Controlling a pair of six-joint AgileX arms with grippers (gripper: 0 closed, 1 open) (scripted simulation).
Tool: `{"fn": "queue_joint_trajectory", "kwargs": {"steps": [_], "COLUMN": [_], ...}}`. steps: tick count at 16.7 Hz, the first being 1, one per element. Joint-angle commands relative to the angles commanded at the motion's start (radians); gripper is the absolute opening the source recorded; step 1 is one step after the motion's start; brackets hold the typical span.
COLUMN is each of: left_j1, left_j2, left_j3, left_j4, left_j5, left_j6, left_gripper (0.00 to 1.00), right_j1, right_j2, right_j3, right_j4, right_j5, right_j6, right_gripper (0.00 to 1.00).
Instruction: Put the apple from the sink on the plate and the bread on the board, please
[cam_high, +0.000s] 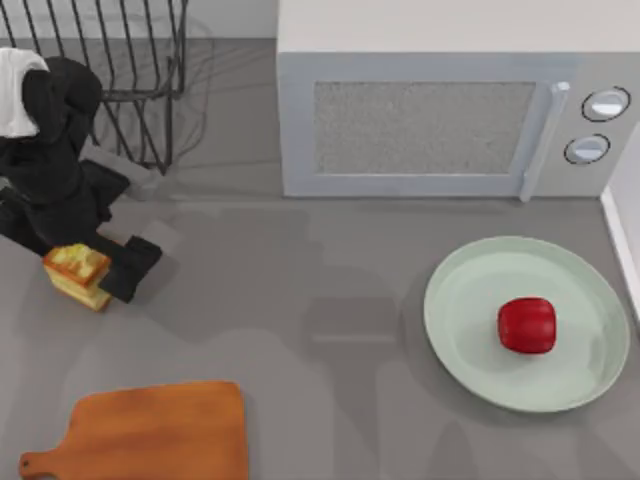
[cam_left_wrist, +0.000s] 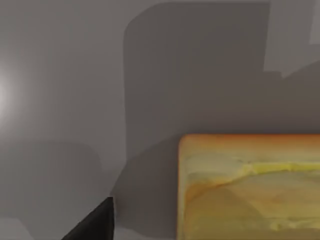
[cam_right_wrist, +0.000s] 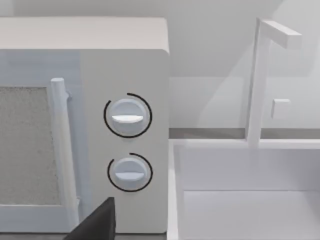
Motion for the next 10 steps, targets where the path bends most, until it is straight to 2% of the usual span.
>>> {"fn": "queue_joint_trajectory", "kwargs": {"steps": [10], "left_j1": [0.0], "left_j2": [0.0], "left_j3": [0.0], "left_j4": [0.0], "left_j5": [0.0], "left_j6": [0.0], "left_gripper": [0.1], "right_j1": [0.0], "right_j2": [0.0], "right_j3": [0.0], "right_j4": [0.0], "right_j5": [0.0], "right_j6": [0.0], "right_gripper": [1.0]}}
